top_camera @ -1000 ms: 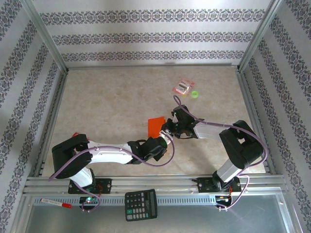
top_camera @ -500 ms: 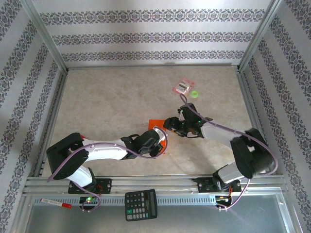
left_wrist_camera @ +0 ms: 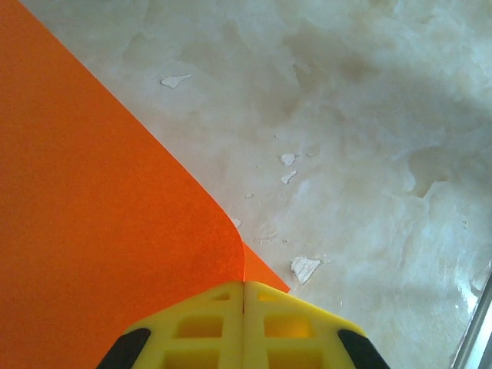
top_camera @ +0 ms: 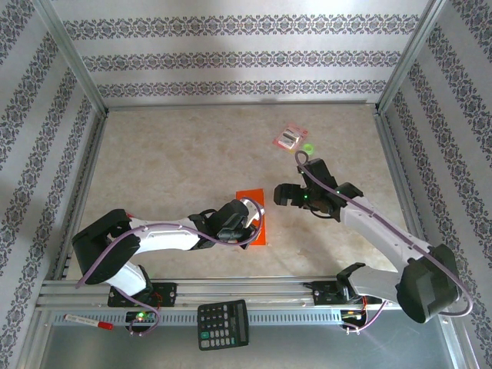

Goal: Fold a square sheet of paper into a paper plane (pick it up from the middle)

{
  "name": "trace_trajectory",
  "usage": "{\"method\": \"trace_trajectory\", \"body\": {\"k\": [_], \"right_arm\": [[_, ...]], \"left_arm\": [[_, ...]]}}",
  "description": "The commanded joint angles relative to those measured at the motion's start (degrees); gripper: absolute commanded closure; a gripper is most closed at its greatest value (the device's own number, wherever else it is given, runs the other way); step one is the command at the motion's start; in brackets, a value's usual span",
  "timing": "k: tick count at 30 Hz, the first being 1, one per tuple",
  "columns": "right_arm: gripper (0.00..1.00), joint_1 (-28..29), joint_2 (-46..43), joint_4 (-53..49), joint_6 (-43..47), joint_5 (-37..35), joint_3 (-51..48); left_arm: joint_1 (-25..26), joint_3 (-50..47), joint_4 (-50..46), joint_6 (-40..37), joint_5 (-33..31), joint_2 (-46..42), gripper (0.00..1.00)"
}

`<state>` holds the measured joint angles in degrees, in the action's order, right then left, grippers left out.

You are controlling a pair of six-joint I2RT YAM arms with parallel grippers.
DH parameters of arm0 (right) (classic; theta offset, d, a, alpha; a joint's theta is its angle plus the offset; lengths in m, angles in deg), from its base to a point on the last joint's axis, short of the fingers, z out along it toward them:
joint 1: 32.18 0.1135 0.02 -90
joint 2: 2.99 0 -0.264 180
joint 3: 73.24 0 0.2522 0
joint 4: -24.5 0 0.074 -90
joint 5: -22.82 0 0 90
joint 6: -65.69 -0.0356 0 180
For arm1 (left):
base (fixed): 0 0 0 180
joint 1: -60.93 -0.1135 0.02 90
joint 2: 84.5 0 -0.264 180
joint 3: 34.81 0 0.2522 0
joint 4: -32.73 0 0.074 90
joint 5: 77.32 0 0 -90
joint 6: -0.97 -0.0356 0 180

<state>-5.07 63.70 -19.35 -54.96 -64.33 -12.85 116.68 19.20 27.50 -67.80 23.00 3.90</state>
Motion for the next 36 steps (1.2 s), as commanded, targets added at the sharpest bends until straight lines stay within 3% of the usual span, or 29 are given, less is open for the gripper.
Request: {"method": "trace_trajectory", "body": {"k": [1, 5, 9, 11, 16, 20, 36], "right_arm": [[0.02, -0.31, -3.62, 0.09, 2.26, -5.21, -1.95], [0.02, -1.65, -5.16, 3.86, 6.14, 3.00, -4.23], [0.04, -1.98, -0.01, 4.38, 5.60, 9.90, -2.63], [0.15, -1.56, 2.47, 8.04, 4.17, 13.69, -3.18], [0.69, -1.12, 9.43, 14.82, -0.05, 21.27, -2.17], [0.99, 0.34, 14.26, 17.45, -1.08, 22.87, -0.49], [1.00, 1.85, 32.11, 21.74, -0.51, 26.27, 6.28]], "left_arm": [[-0.73, 0.38, 2.29, 1.34, 1.12, -0.01, 1.00], [-0.99, 0.95, 1.15, 1.36, 1.27, 0.18, 1.00], [-1.17, 0.61, 1.99, 1.52, 2.41, 0.20, 1.00], [-1.41, 0.28, 2.58, 1.75, 3.12, 0.41, 1.00], [-1.78, -0.40, 3.40, 2.37, 4.36, 0.52, 1.00], [-1.91, -0.32, 3.41, 2.64, 4.66, 0.69, 1.00], [-2.04, -0.47, 2.58, 2.58, 4.26, 1.82, 1.00]]}}
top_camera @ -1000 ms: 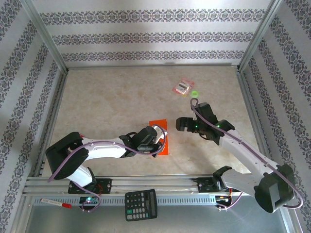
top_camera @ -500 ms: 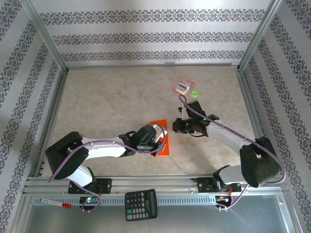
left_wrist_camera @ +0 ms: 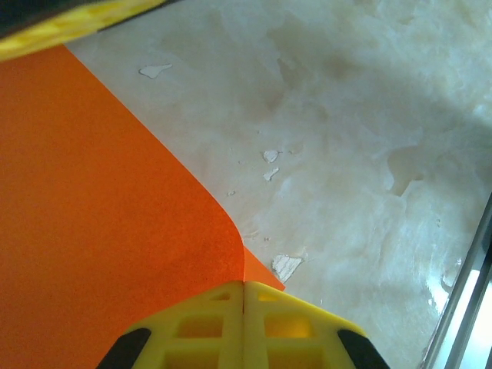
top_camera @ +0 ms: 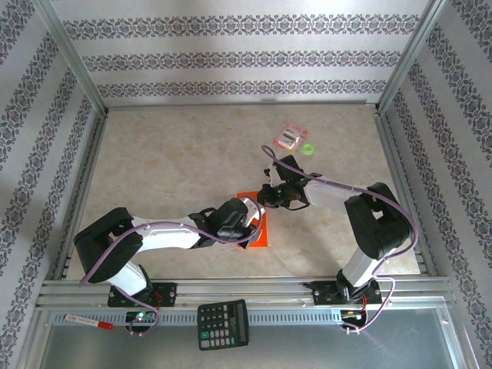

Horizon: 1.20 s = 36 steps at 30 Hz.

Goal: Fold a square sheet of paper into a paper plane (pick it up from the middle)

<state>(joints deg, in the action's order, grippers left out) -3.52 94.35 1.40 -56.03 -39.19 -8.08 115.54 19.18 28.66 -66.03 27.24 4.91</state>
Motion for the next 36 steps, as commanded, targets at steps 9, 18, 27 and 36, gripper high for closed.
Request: {"method": "trace_trajectory", "body": {"k": [9, 18, 27, 36], "right_arm": [[1.00, -0.01, 5.24, -0.08, 3.45, 0.49, 1.43], [1.00, -0.06, 6.91, -1.99, 6.39, -0.16, 1.79], [1.00, 0.42, 7.94, -3.29, 8.12, -0.83, 1.98], [1.00, 0.60, 8.14, -4.49, 9.27, -1.54, 2.25]], "left_arm": [[-2.61, -1.35, 2.87, 2.08, 2.35, 0.93, 1.00], [-5.62, -0.11, 1.02, 1.22, 5.59, 2.06, 1.00], [-9.11, 0.66, -1.30, 0.04, 8.04, 1.02, 1.00], [-11.43, 1.69, -4.21, -1.15, 8.99, 1.69, 1.00]]}}
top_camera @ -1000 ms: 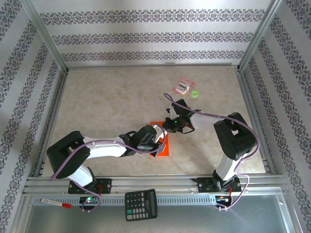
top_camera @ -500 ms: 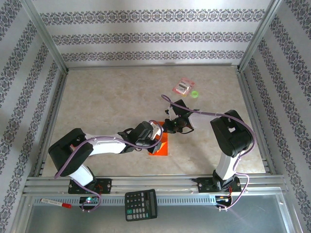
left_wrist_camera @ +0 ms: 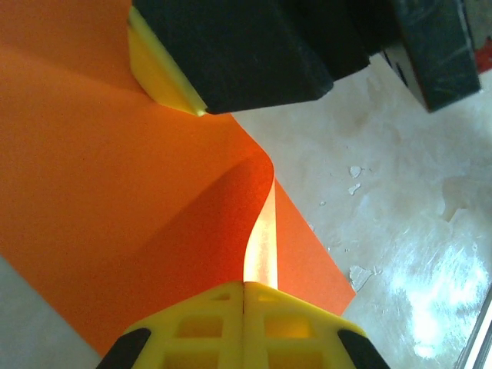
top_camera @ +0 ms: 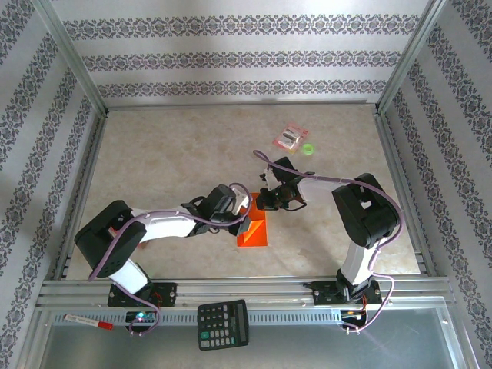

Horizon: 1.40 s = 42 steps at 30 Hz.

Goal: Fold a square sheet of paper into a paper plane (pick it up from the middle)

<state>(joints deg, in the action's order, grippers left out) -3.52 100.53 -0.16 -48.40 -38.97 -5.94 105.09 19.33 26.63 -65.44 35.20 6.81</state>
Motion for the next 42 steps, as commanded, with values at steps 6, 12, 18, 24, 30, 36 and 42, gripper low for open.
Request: {"method": "trace_trajectory", "body": {"k": [6, 12, 18, 24, 30, 36, 42], "right_arm": [[1.00, 1.04, 1.86, -3.21, 1.71, -2.02, 0.04], [1.00, 1.20, 2.03, -3.49, 1.86, -2.10, 0.33], [1.00, 1.26, 1.69, -3.76, 1.87, -2.37, 0.33], [1.00, 1.46, 1.86, -3.86, 1.97, -2.37, 0.59], [1.00, 1.61, 2.03, -4.11, 2.02, -2.54, 0.61], [1.00, 1.66, 1.94, -4.24, 2.12, -2.73, 0.60], [1.00, 1.75, 1.93, -4.33, 2.05, -2.78, 0.43]], "left_arm": [[-2.23, 2.87, -4.33, -2.80, 1.33, 0.92, 1.00], [-2.85, 3.70, -5.64, -3.65, 1.20, 1.80, 1.00], [-3.29, 4.11, -5.99, -3.60, 1.80, 3.04, 1.00], [-3.86, 4.25, -6.69, -4.24, 1.59, 4.05, 1.00], [-4.44, 4.59, -7.50, -4.88, 1.80, 4.39, 1.00], [-4.51, 4.43, -6.79, -4.45, 2.08, 5.32, 0.99], [-4.61, 5.33, -7.16, -4.87, 2.09, 6.22, 0.98]]}}
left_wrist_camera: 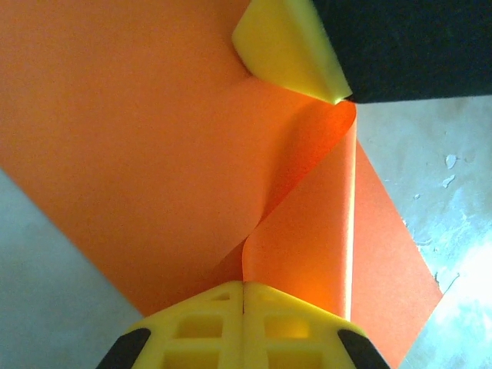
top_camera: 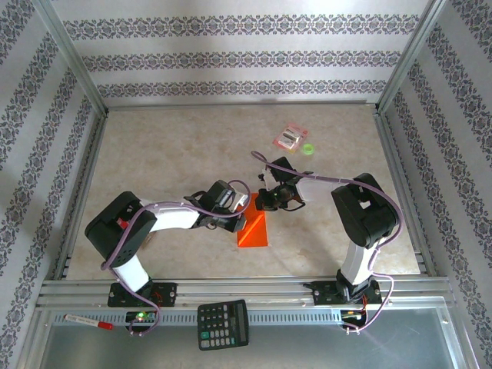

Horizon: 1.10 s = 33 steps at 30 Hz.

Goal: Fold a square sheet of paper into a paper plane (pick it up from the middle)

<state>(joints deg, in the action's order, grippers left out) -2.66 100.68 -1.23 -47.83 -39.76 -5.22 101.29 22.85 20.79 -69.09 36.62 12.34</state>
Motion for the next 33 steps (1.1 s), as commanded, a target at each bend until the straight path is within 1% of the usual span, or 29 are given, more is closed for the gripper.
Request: {"method": "trace_trajectory", "body": {"k": [1, 15, 29, 33], "right_arm": [[1.00, 0.89, 1.71, -3.31, 1.51, -2.04, -0.30], [1.00, 0.89, 1.97, -3.46, 1.65, -2.19, -0.38], [1.00, 0.86, 1.93, -3.69, 1.65, -2.19, -0.22], [1.00, 0.98, 1.97, -3.75, 1.65, -2.20, -0.05]], "left_arm": [[-0.81, 1.82, -1.56, -1.15, 0.58, 0.63, 0.98], [-1.25, 1.91, -1.91, -1.19, 0.56, 0.81, 0.98], [-1.25, 0.09, -0.96, 0.18, 2.70, -0.96, 0.97], [-1.24, 0.06, -1.63, 0.02, 1.78, -0.95, 0.97]]}}
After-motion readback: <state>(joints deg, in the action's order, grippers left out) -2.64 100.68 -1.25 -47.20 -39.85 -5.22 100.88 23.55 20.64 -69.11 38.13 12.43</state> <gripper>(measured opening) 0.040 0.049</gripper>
